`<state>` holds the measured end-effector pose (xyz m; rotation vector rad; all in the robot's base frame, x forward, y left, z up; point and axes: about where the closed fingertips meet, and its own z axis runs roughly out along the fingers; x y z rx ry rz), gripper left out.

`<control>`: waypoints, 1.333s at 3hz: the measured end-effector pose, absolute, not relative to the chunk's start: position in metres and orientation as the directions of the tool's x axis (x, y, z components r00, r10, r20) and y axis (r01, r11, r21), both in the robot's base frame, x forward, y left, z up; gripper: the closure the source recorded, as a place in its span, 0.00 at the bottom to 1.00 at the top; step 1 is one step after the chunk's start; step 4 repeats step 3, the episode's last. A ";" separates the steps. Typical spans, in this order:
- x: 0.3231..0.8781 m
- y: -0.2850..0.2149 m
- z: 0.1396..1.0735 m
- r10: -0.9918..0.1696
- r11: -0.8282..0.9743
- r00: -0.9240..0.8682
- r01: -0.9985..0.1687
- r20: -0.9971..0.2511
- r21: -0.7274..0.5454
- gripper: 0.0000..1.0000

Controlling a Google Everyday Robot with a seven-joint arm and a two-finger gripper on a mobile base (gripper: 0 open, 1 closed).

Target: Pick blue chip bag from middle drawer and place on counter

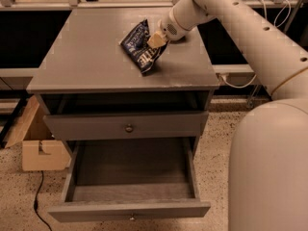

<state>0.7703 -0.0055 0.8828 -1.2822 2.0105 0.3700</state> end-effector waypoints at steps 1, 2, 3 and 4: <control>0.771 -0.010 0.890 -0.679 0.475 -0.257 -0.868 -0.688 -0.145 0.12; 0.766 -0.043 0.913 -0.675 0.535 -0.271 -0.820 -0.686 -0.203 0.00; 0.751 -0.095 0.946 -0.632 0.627 -0.283 -0.734 -0.721 -0.261 0.00; 0.751 -0.095 0.946 -0.632 0.627 -0.283 -0.734 -0.721 -0.261 0.00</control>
Offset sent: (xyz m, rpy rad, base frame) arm -0.0191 -0.0950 0.0752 -0.0757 -0.1690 -0.2193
